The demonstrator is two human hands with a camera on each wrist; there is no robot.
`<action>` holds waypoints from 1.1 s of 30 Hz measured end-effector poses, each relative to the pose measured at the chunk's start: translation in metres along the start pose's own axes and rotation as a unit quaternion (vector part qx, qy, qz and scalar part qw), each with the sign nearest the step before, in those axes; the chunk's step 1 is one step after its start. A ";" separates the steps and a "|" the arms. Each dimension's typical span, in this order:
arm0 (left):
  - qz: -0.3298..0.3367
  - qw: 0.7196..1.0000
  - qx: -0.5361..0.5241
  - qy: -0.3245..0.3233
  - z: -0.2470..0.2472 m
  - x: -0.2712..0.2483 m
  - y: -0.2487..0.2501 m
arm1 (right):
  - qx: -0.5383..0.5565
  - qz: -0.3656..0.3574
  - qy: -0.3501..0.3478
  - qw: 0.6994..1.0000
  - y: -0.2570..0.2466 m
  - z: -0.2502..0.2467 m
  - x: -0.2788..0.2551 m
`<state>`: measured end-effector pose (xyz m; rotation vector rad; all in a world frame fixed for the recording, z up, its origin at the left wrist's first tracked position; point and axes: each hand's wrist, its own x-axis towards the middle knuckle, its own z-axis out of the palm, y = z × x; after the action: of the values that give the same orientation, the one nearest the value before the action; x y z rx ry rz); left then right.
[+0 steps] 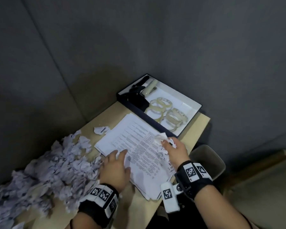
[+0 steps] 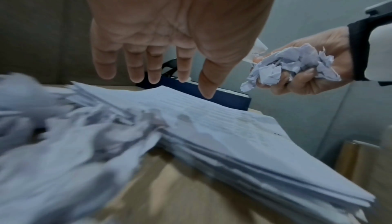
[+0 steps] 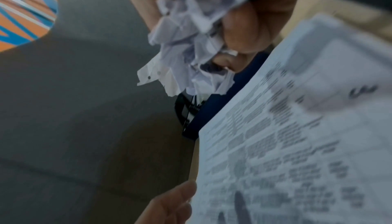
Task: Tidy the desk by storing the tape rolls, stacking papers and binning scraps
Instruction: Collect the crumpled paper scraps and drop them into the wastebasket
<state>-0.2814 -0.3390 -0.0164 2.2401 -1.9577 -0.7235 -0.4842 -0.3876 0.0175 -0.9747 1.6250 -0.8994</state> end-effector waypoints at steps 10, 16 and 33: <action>0.178 0.984 -0.010 -0.026 0.023 0.052 0.121 | 0.045 0.047 0.120 0.991 0.036 -0.098 0.026; 0.262 0.962 0.049 -0.056 0.049 0.088 0.200 | 0.084 0.116 0.174 0.974 0.051 -0.163 0.055; 0.243 0.964 0.106 -0.033 0.098 0.189 0.282 | -0.220 0.235 0.165 0.932 0.157 -0.263 0.205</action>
<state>-0.5646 -0.5461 -0.0570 1.7173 -2.5809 -0.5487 -0.8021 -0.4858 -0.1399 -0.6887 2.2885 -0.3814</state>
